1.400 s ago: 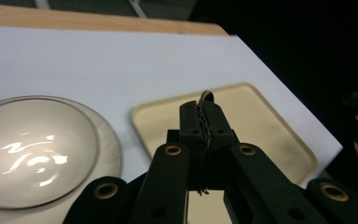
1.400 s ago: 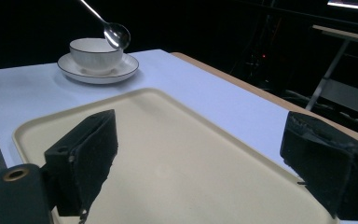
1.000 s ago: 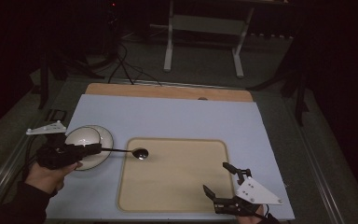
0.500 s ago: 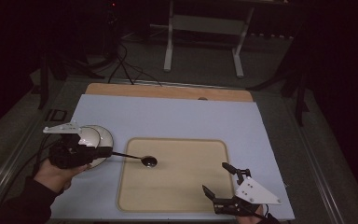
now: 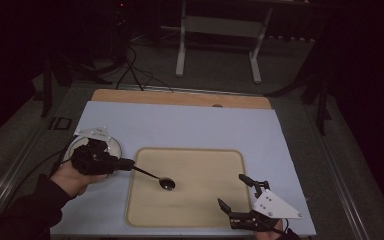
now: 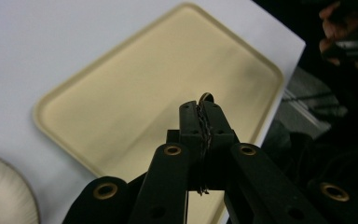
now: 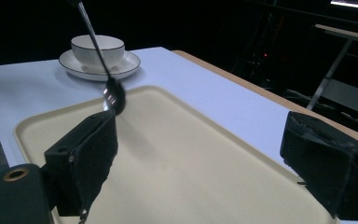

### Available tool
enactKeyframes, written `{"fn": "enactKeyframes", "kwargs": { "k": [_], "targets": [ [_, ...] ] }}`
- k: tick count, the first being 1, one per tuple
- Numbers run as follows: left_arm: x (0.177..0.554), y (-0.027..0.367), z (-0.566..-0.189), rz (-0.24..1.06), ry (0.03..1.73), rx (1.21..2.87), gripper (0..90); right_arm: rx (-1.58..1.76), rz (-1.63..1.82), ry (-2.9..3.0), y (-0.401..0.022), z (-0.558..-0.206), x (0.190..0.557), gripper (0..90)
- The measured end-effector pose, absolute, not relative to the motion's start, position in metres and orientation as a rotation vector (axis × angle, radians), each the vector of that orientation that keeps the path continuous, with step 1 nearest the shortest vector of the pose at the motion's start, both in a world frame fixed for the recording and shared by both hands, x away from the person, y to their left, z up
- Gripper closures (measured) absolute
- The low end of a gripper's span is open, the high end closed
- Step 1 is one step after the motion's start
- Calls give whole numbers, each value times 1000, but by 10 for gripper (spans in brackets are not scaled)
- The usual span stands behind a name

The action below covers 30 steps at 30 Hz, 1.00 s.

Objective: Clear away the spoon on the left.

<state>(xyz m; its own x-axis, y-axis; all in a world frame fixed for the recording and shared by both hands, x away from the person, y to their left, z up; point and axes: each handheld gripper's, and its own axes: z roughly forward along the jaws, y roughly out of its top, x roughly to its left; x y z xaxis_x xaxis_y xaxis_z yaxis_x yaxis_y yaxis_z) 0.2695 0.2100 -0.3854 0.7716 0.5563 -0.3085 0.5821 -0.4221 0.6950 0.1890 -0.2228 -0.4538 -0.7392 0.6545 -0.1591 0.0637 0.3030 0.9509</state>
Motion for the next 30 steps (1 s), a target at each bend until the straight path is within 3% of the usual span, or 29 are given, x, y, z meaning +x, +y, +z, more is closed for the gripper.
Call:
{"fn": "enactKeyframes", "kwargs": {
  "k": [7,30],
  "targets": [
    [277,187,-391,-93,768,2239,890,639,1455,2047,-223,-454,189,111],
    [301,140,-410,-240,717,2410,886,635,1452,2050,-222,-455,190,112]
  ]
}}
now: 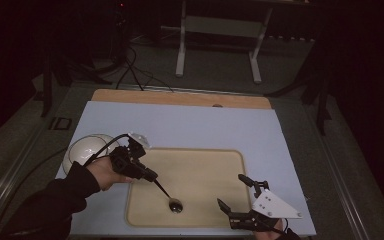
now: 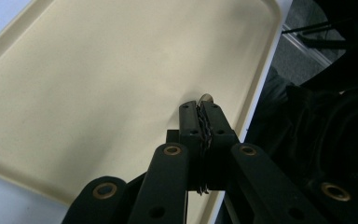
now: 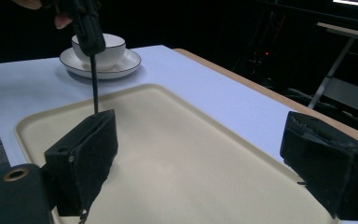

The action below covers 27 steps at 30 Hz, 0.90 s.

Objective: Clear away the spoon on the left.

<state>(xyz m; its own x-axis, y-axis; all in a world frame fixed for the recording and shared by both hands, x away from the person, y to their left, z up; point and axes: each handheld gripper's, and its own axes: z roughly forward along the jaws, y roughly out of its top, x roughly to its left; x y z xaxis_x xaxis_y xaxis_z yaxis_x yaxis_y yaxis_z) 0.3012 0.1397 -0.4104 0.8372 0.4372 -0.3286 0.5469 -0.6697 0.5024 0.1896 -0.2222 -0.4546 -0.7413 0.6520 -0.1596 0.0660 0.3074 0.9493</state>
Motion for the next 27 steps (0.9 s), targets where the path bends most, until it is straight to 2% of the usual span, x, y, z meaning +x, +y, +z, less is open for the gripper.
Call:
{"fn": "enactKeyframes", "kwargs": {
  "k": [8,27],
  "targets": [
    [315,129,-414,-232,716,2399,868,633,1449,2059,-221,-455,190,112],
    [347,104,-438,-224,782,2230,863,629,1445,2069,-221,-456,190,112]
  ]
}}
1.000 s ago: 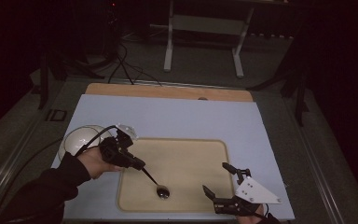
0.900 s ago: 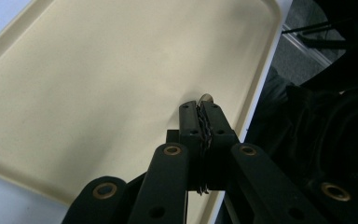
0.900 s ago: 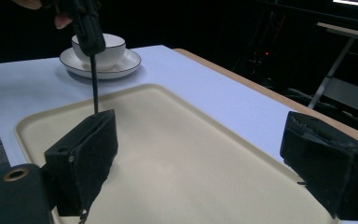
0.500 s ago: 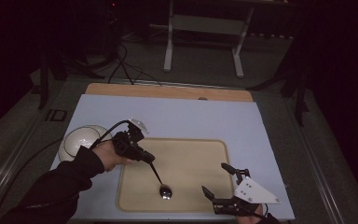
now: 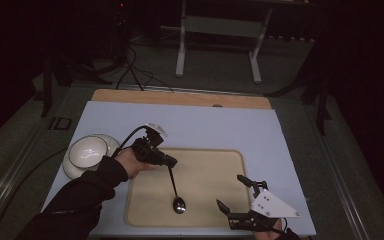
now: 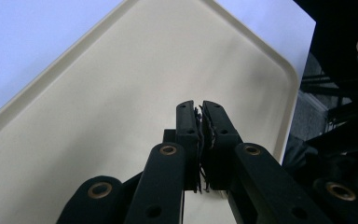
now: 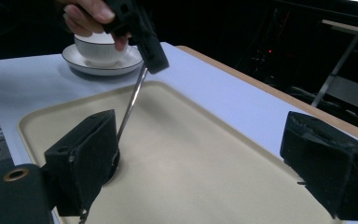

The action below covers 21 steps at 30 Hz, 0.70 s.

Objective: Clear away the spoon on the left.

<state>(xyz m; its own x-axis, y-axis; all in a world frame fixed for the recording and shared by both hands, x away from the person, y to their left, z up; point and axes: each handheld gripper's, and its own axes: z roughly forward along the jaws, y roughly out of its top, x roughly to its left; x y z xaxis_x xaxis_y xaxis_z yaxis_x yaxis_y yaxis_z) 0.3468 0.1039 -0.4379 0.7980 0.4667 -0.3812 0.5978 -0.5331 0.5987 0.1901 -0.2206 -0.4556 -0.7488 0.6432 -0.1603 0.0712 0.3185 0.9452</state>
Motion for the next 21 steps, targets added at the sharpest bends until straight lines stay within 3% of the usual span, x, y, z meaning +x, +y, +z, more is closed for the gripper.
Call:
{"fn": "enactKeyframes", "kwargs": {
  "k": [21],
  "targets": [
    [373,82,-482,-207,884,2183,807,624,1445,2079,-220,-456,190,112]
  ]
}}
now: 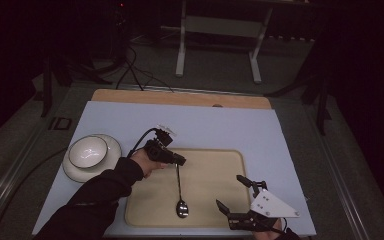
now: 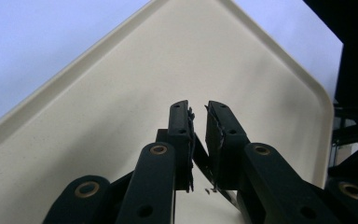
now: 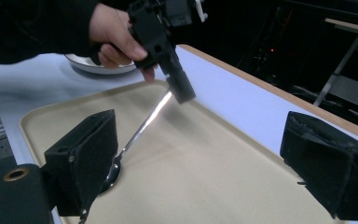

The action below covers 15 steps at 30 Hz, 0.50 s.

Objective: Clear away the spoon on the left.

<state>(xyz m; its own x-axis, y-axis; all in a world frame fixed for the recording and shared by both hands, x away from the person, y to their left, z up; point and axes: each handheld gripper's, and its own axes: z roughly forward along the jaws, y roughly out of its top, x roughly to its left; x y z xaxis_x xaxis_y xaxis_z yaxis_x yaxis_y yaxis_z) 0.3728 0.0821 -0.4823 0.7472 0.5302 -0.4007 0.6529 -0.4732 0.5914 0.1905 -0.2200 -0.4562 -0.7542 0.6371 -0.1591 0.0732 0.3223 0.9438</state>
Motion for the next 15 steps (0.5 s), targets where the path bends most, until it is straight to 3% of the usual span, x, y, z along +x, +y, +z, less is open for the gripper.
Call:
{"fn": "enactKeyframes", "kwargs": {
  "k": [15],
  "targets": [
    [384,65,-515,-132,1061,2138,804,620,1444,2090,-220,-456,191,112]
  ]
}}
